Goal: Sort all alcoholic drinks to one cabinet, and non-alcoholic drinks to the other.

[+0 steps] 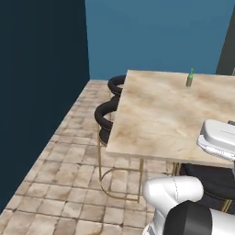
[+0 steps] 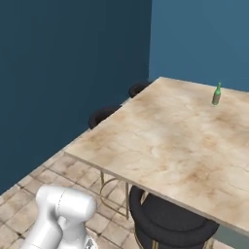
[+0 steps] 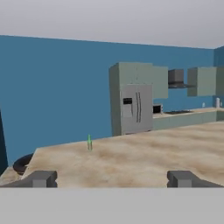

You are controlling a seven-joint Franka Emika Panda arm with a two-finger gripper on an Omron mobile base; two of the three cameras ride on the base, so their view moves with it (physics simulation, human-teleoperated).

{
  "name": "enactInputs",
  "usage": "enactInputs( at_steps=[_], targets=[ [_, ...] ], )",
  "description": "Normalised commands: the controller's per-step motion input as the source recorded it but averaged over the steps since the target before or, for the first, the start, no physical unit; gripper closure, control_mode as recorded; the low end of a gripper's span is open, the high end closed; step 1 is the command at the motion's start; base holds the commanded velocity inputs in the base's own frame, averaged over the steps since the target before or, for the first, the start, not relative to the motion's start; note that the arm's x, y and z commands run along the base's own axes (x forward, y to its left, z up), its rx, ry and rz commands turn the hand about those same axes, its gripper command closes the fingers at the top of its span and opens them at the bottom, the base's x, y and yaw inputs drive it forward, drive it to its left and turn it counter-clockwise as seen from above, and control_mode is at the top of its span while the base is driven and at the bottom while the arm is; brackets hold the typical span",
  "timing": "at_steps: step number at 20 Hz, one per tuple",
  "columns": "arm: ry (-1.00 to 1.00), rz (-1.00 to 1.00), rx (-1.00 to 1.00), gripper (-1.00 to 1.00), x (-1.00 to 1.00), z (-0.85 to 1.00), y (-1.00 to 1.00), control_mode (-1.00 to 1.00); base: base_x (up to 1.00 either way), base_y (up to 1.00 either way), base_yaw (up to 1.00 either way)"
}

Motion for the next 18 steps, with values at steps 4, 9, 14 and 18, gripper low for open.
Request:
enactInputs(
  at_steps=[4,9,14,18],
  targets=[
    [0.00,0.00,0.00,-1.00,0.00,0.00,0.00,1.00,0.32,0.33,-0.37],
    [0.00,0.00,0.00,-1.00,0.00,0.00,0.00,1.00,0.18,0.59,-0.29],
    [0.00,0.00,0.00,-1.00,0.00,0.00,0.00,1.00,0.17,0.65,-0.25],
    [0.00,0.00,0.00,-1.00,0.00,0.00,0.00,1.00,0.33,0.58,-0.27]
  ],
)
